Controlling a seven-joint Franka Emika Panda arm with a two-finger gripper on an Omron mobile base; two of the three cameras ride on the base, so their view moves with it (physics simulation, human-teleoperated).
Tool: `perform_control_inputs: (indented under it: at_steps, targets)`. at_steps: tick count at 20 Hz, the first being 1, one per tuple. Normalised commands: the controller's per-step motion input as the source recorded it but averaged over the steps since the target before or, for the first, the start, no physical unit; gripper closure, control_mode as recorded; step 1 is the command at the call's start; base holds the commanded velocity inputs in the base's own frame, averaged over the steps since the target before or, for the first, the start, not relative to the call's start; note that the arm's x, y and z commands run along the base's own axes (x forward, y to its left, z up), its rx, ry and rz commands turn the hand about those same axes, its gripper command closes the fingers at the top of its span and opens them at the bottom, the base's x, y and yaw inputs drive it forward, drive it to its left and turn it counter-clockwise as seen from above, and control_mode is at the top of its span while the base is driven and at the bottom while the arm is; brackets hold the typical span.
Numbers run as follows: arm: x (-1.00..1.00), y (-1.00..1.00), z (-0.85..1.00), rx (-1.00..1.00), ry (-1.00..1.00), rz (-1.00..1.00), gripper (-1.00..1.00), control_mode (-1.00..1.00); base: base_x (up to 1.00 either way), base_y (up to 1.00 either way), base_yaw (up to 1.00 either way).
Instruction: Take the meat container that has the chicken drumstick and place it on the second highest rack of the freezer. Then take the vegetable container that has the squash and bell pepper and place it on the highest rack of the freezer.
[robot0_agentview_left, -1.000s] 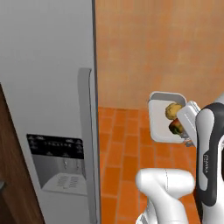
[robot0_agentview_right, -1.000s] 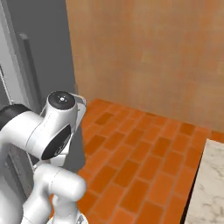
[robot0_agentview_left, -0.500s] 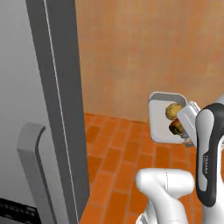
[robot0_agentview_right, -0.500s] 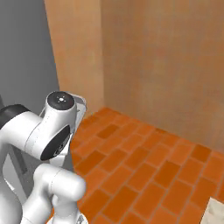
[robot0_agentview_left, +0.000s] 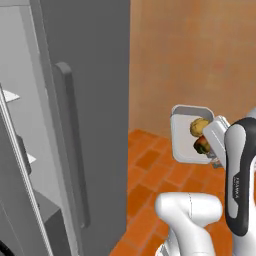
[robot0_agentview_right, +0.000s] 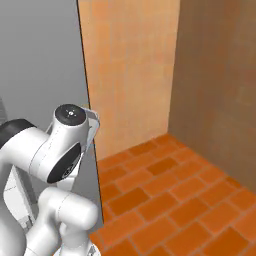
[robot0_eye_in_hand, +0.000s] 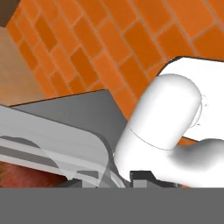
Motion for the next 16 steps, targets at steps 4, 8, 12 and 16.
perform_control_inputs:
  at_steps: [4,8,12,16]
  targets:
    - [0.0,0.0,0.0,0.0,0.0,0.0,1.0,1.0,0.6,0.0,0.6]
    - [0.0,0.0,0.0,0.0,0.0,0.0,1.0,1.0,0.61,0.0,0.67]
    - [0.0,0.0,0.0,0.0,0.0,0.0,1.0,1.0,0.44,-0.07,0.76]
    - [0.0,0.0,0.0,0.0,0.0,0.0,1.0,1.0,0.43,-0.01,0.77]
